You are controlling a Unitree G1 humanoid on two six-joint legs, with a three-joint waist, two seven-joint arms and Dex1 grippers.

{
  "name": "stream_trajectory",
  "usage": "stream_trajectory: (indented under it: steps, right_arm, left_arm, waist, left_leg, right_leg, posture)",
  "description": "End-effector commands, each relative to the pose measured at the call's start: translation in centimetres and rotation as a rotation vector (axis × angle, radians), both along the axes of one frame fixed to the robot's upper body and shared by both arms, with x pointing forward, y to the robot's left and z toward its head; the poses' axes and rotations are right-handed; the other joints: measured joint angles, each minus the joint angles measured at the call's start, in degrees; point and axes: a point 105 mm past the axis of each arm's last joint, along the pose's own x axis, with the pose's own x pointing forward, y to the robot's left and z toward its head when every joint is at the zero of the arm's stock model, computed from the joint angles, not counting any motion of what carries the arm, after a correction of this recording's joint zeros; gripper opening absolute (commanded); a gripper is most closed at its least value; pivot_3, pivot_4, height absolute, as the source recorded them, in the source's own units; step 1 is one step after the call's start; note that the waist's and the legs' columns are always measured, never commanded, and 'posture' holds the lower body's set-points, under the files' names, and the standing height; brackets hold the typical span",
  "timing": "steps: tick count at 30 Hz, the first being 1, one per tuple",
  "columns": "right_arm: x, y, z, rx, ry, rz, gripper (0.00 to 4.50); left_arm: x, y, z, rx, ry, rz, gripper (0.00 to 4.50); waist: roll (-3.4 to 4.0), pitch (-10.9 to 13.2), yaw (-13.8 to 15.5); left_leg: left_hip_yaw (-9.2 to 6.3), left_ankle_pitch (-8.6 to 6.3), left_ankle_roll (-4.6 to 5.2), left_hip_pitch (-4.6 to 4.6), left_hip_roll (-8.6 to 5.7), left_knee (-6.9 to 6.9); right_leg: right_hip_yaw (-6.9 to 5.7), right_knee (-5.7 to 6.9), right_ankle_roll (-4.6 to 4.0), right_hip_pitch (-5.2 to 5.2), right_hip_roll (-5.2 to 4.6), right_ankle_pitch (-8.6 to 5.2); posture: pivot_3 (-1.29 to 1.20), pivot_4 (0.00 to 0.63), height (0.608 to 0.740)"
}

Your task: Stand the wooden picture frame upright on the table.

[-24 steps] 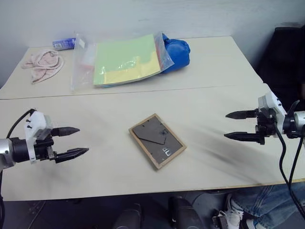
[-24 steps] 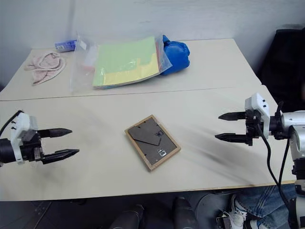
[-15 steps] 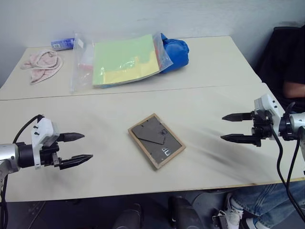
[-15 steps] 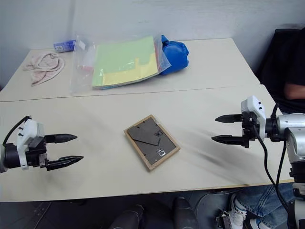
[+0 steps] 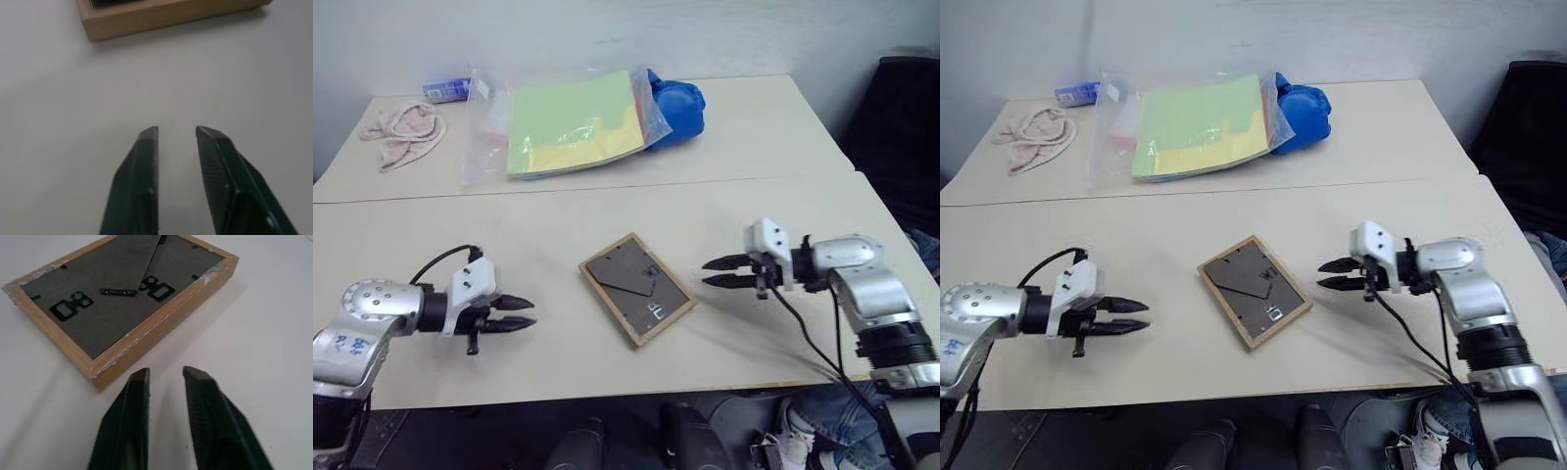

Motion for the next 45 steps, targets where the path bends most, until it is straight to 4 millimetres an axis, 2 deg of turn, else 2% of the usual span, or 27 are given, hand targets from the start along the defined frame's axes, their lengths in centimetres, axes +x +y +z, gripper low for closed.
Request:
stream_trajectory:
  steps: [1,4,8,12,16,19,22,24,26,28,34,41,45]
  right_arm:
    - [0.8,0.4,-0.1,-0.052,-0.075,0.005,0.0]
    - [0.1,1.2,-1.1,-0.076,-0.057,0.044,0.0]
    - [-2.0,2.3,-1.0,-0.052,-0.032,0.11,0.0]
    - [-3.2,2.4,-1.0,-0.041,-0.024,0.11,0.0]
    - [-3.2,1.8,-1.3,-0.038,-0.029,0.049,0.0]
    - [-3.0,1.0,-1.5,-0.056,-0.033,0.012,0.0]
    - [-3.1,0.2,-1.4,-0.102,-0.053,0.026,0.0]
    - [-3.2,0.0,-1.3,-0.131,-0.07,0.049,0.0]
    - [-3.3,-0.1,-1.2,-0.173,-0.096,0.086,0.0]
    - [-3.4,-0.1,-1.2,-0.206,-0.117,0.12,0.0]
    - [-3.8,1.7,-1.9,-0.223,-0.137,0.197,0.0]
    - [-4.6,4.7,-2.4,-0.192,-0.143,0.263,0.0]
    - [-5.0,6.3,-2.1,-0.158,-0.141,0.286,0.0]
  left_arm:
    - [1.1,-1.5,-0.6,0.009,-0.009,-0.065,0.06]
    - [2.4,-3.0,-0.7,-0.025,-0.004,-0.074,0.02]
    - [4.9,-4.7,-0.1,-0.082,-0.035,-0.056,0.02]
    - [7.1,-5.9,1.0,-0.159,-0.064,-0.015,0.02]
    - [7.3,-6.3,0.9,-0.182,-0.022,-0.024,0.02]
    - [6.5,-5.2,0.4,-0.147,0.02,-0.032,0.02]
    - [5.0,-3.5,0.3,-0.214,0.265,0.055,0.63]
    - [3.6,-3.2,0.4,-0.255,0.433,0.086,1.26]
    - [1.8,-3.4,0.8,-0.307,0.622,0.111,1.87]
    - [0.8,-3.8,0.8,-0.334,0.746,0.158,2.49]
    - [0.6,-6.4,-1.0,-0.361,0.919,0.283,4.4]
    - [0.9,-9.3,-3.3,-0.329,0.986,0.323,4.46]
    - [0.9,-10.5,-3.5,-0.328,0.989,0.296,4.46]
  waist:
    - [0.0,0.0,-0.1]
    - [-0.01,0.0,-0.1]
    - [-0.01,0.0,-0.1]
    - [-0.02,0.0,0.0]
    - [-0.03,0.0,-0.3]
    - [-0.03,0.0,-0.3]
    - [-0.03,0.0,-0.3]
    - [-0.03,0.0,-0.2]
    - [-0.04,0.0,-0.3]
    - [-0.04,0.0,-0.2]
    - [-0.05,0.0,0.0]
    - [0.04,-0.1,1.0]
    - [0.03,-0.2,1.9]
  left_leg:
    - [0.02,-0.01,0.01,-0.01,-0.01,0.03]
    - [0.03,-0.01,0.02,-0.01,-0.01,0.06]
    - [0.01,-0.01,0.01,-0.07,0.02,0.13]
    - [0.01,-0.01,0.03,-0.09,-0.02,0.28]
    - [0.02,-0.04,0.04,-0.11,0.0,0.34]
    - [0.03,-0.04,0.04,-0.1,0.0,0.34]
    - [0.03,-0.04,0.04,-0.1,0.0,0.33]
    - [0.02,-0.06,0.07,-0.11,0.0,0.33]
    - [0.02,-0.07,0.1,-0.11,-0.01,0.35]
    - [0.02,-0.08,0.11,-0.11,-0.01,0.37]
    - [-0.03,-0.1,0.11,-0.12,-0.04,0.58]
    - [-0.04,-0.11,0.1,-0.09,-0.11,0.8]
    - [-0.15,-0.12,0.1,-0.09,-0.2,0.93]
  right_leg:
    - [-0.05,0.0,0.01,-0.01,0.0,0.0]
    - [-0.1,0.01,0.03,-0.01,0.01,0.01]
    - [-0.11,0.05,0.03,-0.05,0.04,0.01]
    - [-0.11,0.1,0.08,-0.05,0.03,0.04]
    - [-0.08,0.1,0.1,-0.06,0.06,0.05]
    - [-0.07,0.1,0.1,-0.07,0.06,0.05]
    - [-0.06,0.11,0.1,-0.07,0.06,0.05]
    - [-0.05,0.11,0.1,-0.07,0.06,0.05]
    - [-0.03,0.13,0.1,-0.07,0.06,0.05]
    - [-0.01,0.14,0.1,-0.06,0.06,0.05]
    - [-0.01,0.18,0.13,0.0,0.06,0.06]
    - [-0.05,0.25,0.17,0.09,0.01,0.09]
    - [-0.04,0.22,0.26,0.23,-0.08,0.13]
  posture:
    - [0.0,0.15,0.74]
    - [0.0,0.15,0.74]
    - [0.0,0.15,0.74]
    - [0.0,0.15,0.74]
    - [0.0,0.15,0.74]
    - [0.0,0.15,0.74]
    - [0.0,0.15,0.74]
    - [0.0,0.15,0.74]
    - [0.0,0.15,0.74]
    - [0.0,0.15,0.74]
    - [0.0,0.15,0.74]
    - [0.0,0.15,0.74]
    - [0.0,0.15,0.74]
